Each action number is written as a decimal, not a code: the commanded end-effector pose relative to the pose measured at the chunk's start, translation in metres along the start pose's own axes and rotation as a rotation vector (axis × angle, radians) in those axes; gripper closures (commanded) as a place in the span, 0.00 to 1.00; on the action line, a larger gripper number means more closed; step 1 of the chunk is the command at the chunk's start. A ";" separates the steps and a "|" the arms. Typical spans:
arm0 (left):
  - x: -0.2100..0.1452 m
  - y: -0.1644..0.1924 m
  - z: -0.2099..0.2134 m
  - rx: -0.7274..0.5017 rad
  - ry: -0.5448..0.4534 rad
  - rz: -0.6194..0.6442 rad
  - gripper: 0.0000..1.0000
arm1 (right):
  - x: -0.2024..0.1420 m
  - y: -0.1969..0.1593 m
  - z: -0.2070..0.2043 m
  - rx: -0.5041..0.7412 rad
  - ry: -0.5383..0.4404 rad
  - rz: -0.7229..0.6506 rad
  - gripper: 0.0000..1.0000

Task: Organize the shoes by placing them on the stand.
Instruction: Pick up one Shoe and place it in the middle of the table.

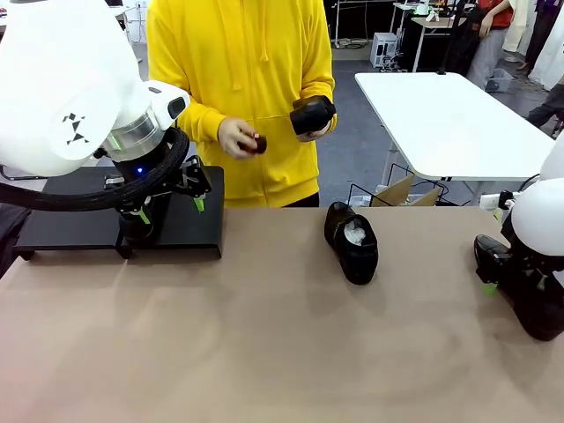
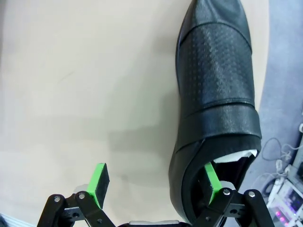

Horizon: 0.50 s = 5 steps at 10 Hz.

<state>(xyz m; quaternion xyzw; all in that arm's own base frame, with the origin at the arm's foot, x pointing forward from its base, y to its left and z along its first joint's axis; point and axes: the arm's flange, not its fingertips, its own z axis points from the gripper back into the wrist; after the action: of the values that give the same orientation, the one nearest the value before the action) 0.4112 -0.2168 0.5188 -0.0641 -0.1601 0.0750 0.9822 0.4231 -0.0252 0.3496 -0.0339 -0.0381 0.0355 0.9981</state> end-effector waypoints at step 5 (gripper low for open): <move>0.000 0.001 0.002 0.010 -0.004 0.001 0.05 | 0.001 -0.013 -0.031 0.089 -0.014 0.043 0.09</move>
<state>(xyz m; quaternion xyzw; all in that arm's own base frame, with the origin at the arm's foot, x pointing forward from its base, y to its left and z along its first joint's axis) 0.4112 -0.2168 0.5189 -0.0641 -0.1601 0.0750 0.9822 0.4247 -0.0307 0.3212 -0.0127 -0.0311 0.0469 0.9983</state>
